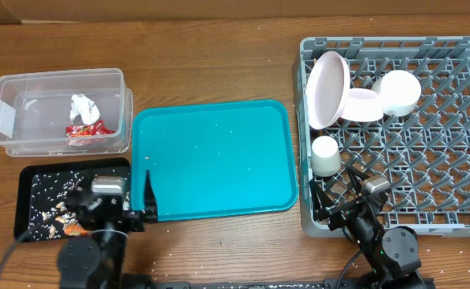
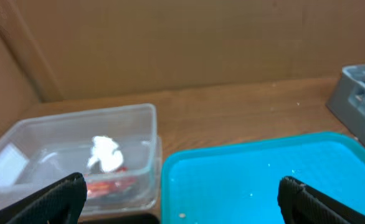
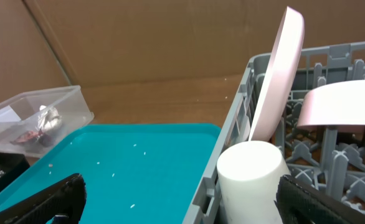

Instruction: Sort waste into correct bins and load items into the dishwasher

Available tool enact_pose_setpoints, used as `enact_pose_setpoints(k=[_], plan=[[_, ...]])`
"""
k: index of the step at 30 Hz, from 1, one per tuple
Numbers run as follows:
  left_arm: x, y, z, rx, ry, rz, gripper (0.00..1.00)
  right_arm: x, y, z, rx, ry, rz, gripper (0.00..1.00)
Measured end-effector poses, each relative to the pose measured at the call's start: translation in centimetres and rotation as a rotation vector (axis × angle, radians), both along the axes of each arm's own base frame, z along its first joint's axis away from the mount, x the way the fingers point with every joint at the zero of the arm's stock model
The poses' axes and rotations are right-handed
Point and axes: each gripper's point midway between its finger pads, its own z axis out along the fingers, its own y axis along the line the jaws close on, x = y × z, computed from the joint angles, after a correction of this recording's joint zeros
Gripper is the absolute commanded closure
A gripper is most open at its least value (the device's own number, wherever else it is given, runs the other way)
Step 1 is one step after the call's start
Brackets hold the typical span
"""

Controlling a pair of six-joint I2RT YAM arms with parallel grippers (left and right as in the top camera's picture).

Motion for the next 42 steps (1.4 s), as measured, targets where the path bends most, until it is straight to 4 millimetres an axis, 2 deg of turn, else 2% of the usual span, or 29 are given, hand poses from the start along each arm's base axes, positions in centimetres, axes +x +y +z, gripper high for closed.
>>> enact_pose_setpoints(k=[5, 14, 42], plan=[[0.5, -1.1, -5.3, -0.002, -0.007, -0.061, 0.00, 0.0, 0.0, 0.0, 0.000, 0.002, 0.000, 0.00], [1.9, -1.9, -11.5, -0.009, 0.052, -0.103, 0.00, 0.0, 0.0, 0.0, 0.000, 0.001, 0.000, 0.00], [2.0, -1.9, -11.2, -0.010, 0.036, -0.107, 0.00, 0.0, 0.0, 0.0, 0.000, 0.001, 0.000, 0.00]])
